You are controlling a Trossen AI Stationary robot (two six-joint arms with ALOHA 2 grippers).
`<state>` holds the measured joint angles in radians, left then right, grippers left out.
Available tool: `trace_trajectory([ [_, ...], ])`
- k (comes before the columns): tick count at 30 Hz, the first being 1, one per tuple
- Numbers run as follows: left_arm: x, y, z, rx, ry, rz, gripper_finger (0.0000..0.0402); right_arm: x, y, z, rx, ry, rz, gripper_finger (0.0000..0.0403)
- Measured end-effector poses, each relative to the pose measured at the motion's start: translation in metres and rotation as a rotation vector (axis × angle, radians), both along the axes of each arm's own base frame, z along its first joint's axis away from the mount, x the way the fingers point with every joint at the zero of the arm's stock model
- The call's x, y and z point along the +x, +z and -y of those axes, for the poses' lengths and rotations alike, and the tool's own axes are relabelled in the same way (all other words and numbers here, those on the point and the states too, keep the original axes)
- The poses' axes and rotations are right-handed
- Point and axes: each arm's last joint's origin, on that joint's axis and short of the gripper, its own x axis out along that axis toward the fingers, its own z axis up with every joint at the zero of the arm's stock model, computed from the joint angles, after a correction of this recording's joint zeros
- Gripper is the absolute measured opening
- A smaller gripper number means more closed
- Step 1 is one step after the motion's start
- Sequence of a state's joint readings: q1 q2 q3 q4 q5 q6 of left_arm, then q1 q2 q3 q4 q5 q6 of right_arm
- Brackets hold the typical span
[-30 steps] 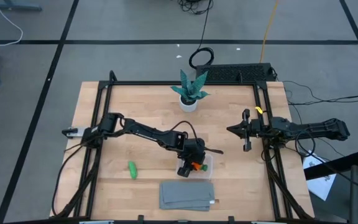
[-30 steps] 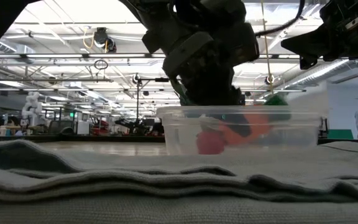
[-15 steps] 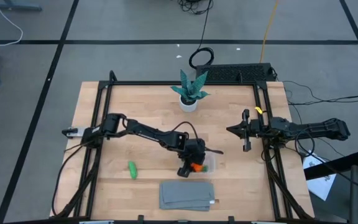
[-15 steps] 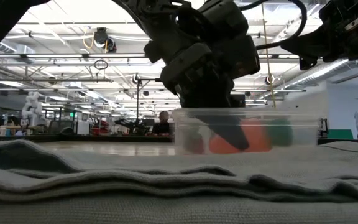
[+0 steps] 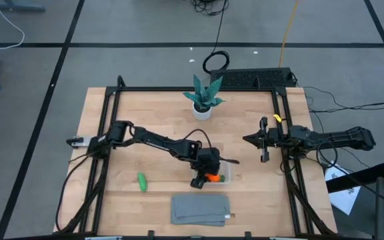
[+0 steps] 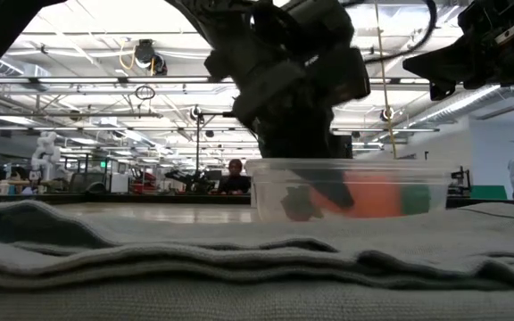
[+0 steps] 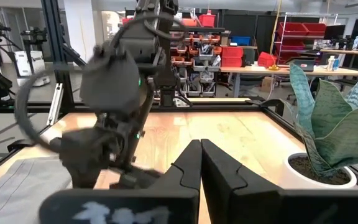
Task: Pick and placing Produce into tupperware
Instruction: Put the orange carrot into the container, then put the green peas into the container
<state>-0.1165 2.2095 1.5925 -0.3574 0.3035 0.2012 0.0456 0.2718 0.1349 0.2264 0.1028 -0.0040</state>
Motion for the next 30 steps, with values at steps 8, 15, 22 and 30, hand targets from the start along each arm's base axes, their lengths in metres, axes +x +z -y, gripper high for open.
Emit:
trace_trajectory([
  [8,-0.002,0.022,0.001,0.012,-0.026,0.062,0.0190,0.000,0.000,0.000,0.000,0.000,0.000,0.0000],
  [15,-0.003,0.028,0.001,0.020,-0.013,0.079,0.0189,0.000,0.000,0.000,0.000,0.000,0.000,0.0000],
  [22,-0.004,0.027,0.000,0.022,-0.013,0.059,0.0189,0.000,0.000,0.000,-0.001,0.000,0.000,0.0000],
  [30,-0.004,0.027,0.000,0.024,-0.017,0.065,0.0189,0.000,0.000,0.000,-0.004,0.000,0.001,0.0000],
])
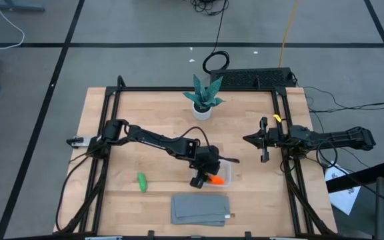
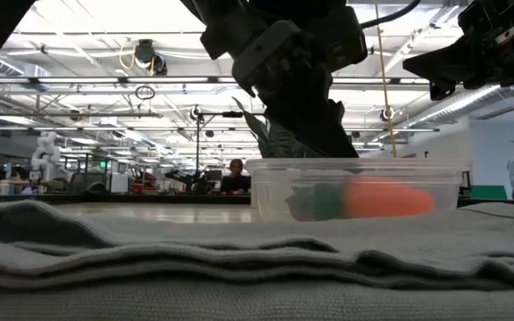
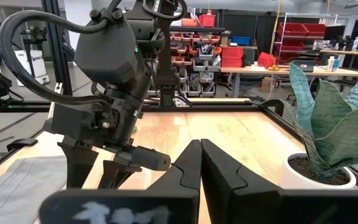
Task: Pick and placing Produce into tupperware
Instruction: Put the green peas into the container
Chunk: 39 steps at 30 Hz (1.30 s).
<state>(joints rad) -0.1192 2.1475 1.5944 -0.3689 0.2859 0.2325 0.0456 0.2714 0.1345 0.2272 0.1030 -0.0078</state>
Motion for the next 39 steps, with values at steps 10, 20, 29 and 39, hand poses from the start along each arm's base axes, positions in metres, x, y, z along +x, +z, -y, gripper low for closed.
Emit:
trace_trajectory([
  [10,-0.010,0.034,-0.002,0.065,-0.008,0.063,0.0144,0.000,0.000,0.000,0.000,0.000,-0.001,0.0000],
  [20,-0.033,0.073,-0.008,0.091,0.050,0.034,0.0008,0.000,0.000,0.000,-0.004,0.000,-0.002,0.0000],
  [29,-0.053,0.107,-0.015,0.209,0.133,0.089,0.0001,0.000,0.000,0.000,-0.001,0.000,-0.002,0.0000],
  [39,-0.125,0.124,-0.031,0.205,0.311,0.362,0.0000,0.000,-0.001,0.000,-0.001,0.000,-0.014,0.0000],
])
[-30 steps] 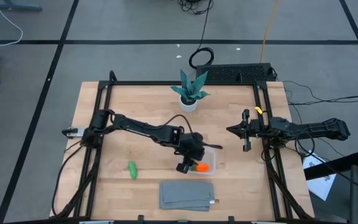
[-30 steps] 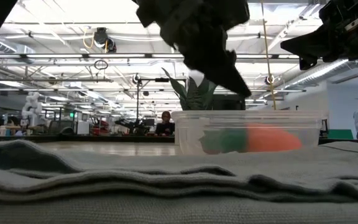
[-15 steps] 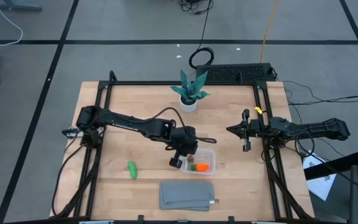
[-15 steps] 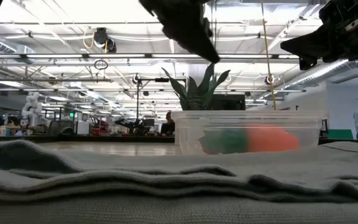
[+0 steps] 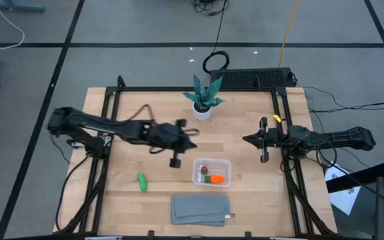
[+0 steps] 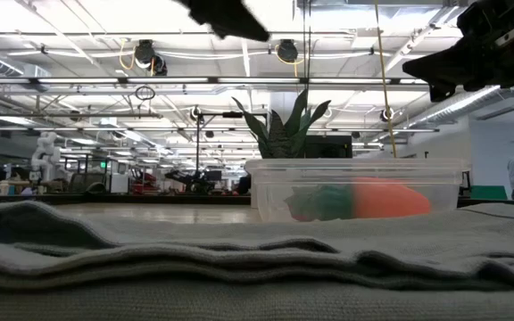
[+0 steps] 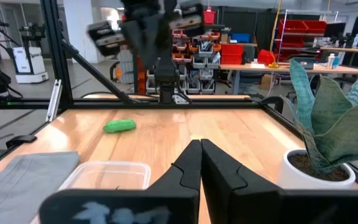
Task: Pick and placing Produce into tupperware
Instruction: Put the green peas into the container
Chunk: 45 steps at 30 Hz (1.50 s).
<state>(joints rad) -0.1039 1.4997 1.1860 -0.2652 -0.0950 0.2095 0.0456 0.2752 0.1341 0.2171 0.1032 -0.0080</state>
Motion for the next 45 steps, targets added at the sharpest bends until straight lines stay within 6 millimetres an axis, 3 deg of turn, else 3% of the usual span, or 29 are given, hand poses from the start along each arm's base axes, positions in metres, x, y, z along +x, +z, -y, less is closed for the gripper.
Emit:
trace_trajectory([
  [8,-0.066,-0.032,-0.020,-0.102,0.200,0.230,0.0000,0.001,0.002,0.000,0.024,0.000,0.018,0.0000],
  [12,-0.090,-0.052,-0.018,-0.047,0.313,0.291,0.0000,0.000,0.003,0.000,0.030,0.000,0.037,0.0000],
  [16,-0.113,-0.065,-0.014,-0.080,0.302,0.451,0.0000,-0.001,0.005,0.000,0.033,0.001,0.051,0.0000],
  [21,-0.138,-0.093,-0.018,-0.104,0.391,0.453,0.0000,-0.001,0.005,0.000,0.032,0.001,0.050,0.0000],
  [25,-0.151,-0.109,-0.017,-0.104,0.378,0.424,0.0000,-0.001,0.004,0.000,0.027,0.000,0.042,0.0000],
  [32,-0.170,-0.119,-0.017,-0.120,0.334,0.445,0.0000,-0.001,0.003,0.000,0.024,0.000,0.033,0.0000],
  [45,-0.177,-0.128,-0.015,-0.143,0.228,0.420,0.0000,-0.001,0.002,0.000,0.026,0.001,0.026,0.0000],
])
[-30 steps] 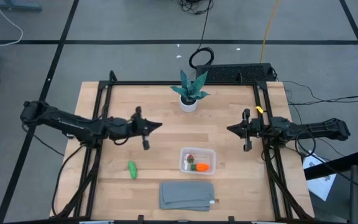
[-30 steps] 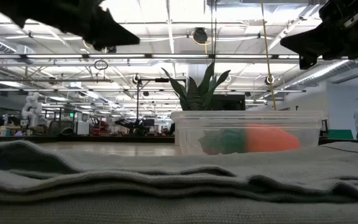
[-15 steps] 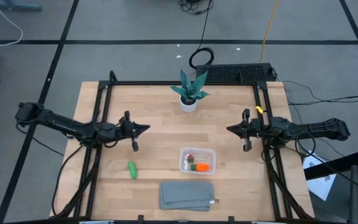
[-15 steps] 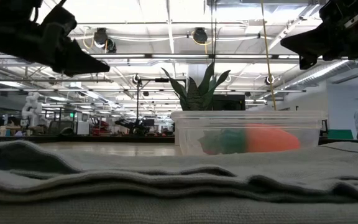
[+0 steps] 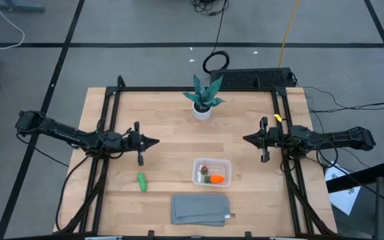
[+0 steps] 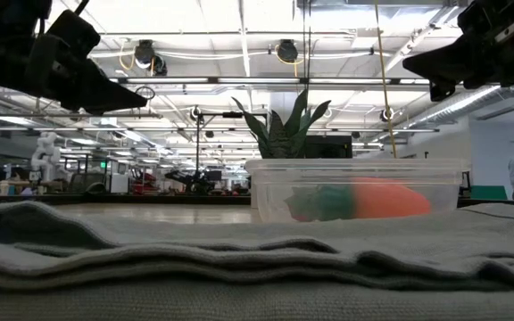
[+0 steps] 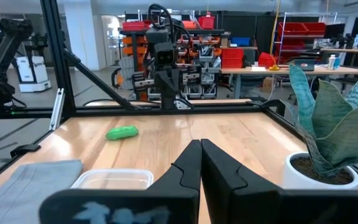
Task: Pick and placing Produce into tupperware
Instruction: Put the green peas into the container
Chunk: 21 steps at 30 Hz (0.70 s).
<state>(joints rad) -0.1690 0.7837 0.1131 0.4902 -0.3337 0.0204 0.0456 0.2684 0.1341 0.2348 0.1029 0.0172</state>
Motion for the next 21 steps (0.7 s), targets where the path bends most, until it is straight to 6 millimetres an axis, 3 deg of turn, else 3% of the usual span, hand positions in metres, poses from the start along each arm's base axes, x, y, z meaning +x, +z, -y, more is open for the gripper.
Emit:
trace_trajectory([
  [12,-0.009,0.009,0.003,0.068,-0.033,0.042,0.0000,-0.007,0.004,0.000,0.025,0.001,0.044,0.0000],
  [21,-0.015,0.007,0.005,0.017,-0.061,0.012,0.0000,-0.009,0.001,0.000,0.028,0.001,0.018,0.0000],
])
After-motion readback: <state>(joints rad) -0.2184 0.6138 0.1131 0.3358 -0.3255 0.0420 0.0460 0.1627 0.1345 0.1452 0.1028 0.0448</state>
